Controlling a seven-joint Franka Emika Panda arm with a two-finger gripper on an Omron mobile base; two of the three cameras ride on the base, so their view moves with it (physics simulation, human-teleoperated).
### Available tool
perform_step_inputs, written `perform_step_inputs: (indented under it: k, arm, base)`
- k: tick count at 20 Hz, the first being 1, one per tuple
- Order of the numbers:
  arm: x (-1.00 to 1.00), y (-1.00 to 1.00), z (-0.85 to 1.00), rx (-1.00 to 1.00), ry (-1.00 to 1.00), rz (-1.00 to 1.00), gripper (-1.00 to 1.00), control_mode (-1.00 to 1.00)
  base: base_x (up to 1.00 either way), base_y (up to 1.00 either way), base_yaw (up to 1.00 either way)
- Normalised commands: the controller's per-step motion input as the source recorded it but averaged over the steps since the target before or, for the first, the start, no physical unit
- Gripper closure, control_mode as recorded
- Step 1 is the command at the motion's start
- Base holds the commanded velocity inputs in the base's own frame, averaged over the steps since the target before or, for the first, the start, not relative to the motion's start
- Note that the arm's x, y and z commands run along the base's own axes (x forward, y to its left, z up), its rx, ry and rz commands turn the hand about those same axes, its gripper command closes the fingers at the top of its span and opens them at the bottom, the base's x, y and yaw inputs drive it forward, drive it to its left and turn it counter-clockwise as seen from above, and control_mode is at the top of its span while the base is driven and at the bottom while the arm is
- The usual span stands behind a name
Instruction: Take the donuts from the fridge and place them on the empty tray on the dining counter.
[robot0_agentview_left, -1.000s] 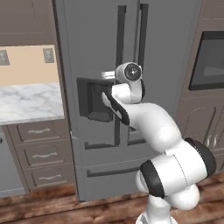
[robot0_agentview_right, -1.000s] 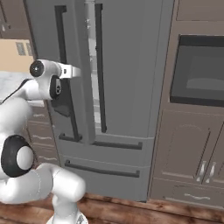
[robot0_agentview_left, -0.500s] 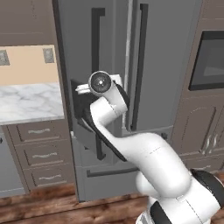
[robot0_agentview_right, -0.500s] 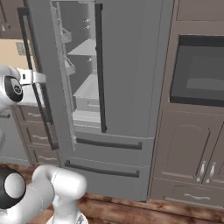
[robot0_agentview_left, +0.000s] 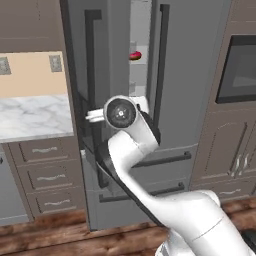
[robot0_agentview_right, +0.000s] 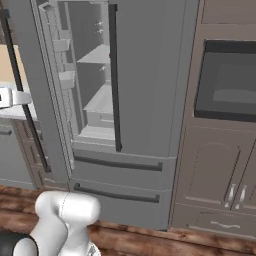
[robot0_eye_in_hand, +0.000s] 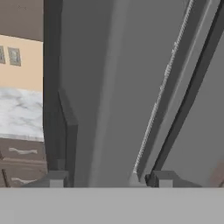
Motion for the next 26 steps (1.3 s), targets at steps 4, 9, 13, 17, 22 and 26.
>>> perform_step_inputs:
  k: [4,9,13,17,22,26]
  arm:
    - [-1.0,-0.9,0.28,0.03,-0.06,0.0,-1.0,-1.0]
    - [-0.42,-1.0,0.05,0.07,0.0,0.02,-1.0,-1.0]
    - [0.14,-1.0,-0.03,0.13,0.02,0.25,-1.0,-1.0]
    - [0.55,-0.83,-0.02,0.29,0.0,0.24,-1.0,-1.0]
    - [0.01,-0.42,0.58,0.23,-0.27,0.29,-1.0,-1.0]
    - [0.01,-0.06,0.43,0.04,-0.33,0.28,-1.0,-1.0]
  base:
    - [0.0,0.0,0.0]
    - [0.0,0.0,0.0]
    - [0.0,0.0,0.0]
    - [0.0,0.0,0.0]
    - [0.0,0.0,0.0]
    - [0.0,0.0,0.0]
